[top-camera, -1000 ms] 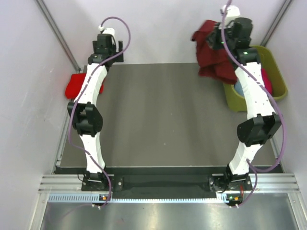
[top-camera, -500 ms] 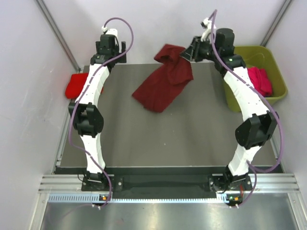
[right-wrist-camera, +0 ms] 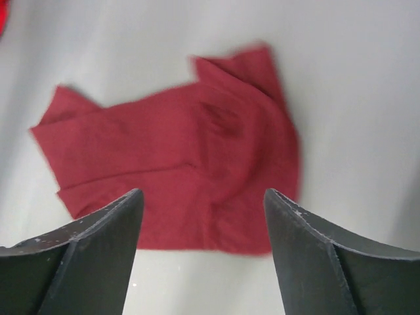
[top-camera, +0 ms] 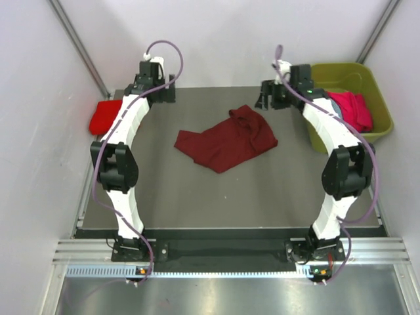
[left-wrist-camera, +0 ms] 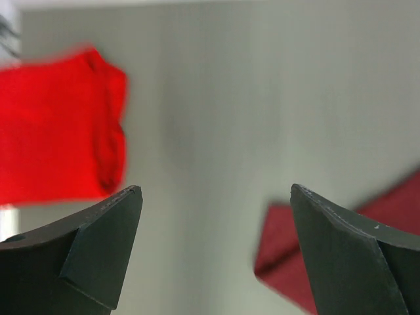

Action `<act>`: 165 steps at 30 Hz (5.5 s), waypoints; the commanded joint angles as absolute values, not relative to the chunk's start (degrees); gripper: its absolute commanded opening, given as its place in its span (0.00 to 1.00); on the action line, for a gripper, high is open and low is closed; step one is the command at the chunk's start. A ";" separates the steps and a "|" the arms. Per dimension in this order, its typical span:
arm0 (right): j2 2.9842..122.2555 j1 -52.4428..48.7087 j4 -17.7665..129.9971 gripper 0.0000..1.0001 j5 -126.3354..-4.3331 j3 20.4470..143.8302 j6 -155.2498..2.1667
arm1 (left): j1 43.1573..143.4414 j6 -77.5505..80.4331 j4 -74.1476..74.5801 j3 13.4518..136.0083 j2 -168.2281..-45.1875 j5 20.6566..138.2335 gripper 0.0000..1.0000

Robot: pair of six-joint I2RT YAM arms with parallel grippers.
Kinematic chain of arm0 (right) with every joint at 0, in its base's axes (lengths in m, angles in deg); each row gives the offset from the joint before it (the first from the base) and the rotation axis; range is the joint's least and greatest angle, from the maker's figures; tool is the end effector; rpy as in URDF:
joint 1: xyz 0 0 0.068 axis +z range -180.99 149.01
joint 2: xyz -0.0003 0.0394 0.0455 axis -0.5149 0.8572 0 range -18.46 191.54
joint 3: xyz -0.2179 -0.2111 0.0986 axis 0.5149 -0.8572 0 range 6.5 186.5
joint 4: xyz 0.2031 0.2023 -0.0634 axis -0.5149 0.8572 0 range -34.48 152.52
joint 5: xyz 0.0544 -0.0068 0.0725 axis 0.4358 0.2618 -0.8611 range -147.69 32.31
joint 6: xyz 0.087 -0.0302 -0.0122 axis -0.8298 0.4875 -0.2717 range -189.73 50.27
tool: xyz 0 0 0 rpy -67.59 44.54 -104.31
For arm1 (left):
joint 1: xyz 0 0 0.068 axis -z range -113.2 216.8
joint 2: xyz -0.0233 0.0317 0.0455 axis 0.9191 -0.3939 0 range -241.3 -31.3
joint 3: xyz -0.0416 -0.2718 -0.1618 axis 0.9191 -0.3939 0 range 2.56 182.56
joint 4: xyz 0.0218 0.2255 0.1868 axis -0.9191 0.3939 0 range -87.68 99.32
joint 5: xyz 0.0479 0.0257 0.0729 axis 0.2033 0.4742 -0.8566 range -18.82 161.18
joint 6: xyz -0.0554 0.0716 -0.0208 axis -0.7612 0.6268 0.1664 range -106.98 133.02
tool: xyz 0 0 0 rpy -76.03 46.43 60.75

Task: Fold and stack the t-shirts
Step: Move the tshirt to the center of the board, then flatten the tshirt out

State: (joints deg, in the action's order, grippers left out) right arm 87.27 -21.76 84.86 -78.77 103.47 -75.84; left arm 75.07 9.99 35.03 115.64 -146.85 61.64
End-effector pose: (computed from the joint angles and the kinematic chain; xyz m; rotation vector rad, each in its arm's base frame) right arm 0.4975 0.1114 0.3363 -0.2628 2.2256 0.5564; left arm 0.5598 -0.0674 0.3523 0.0052 2.1758 0.0696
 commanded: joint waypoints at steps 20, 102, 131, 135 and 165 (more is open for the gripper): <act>113.90 -7.44 83.30 0.56 -61.12 126.65 -55.84 | 74.89 5.46 36.95 102.93 -137.30 68.72 0.99; 109.33 -7.88 81.80 0.00 -55.14 123.66 -55.84 | 72.95 2.12 39.94 108.46 -161.11 89.29 0.53; 87.54 -17.20 82.24 0.00 -56.28 120.50 -55.22 | 72.51 12.49 42.57 123.94 -144.16 75.23 0.00; 81.22 -17.28 83.03 0.00 -57.43 116.12 -55.84 | 72.51 14.33 42.93 121.83 -138.80 72.07 0.00; 62.62 -24.23 71.44 0.00 -65.42 74.53 -64.89 | 72.51 13.28 48.28 105.98 -144.54 72.83 0.00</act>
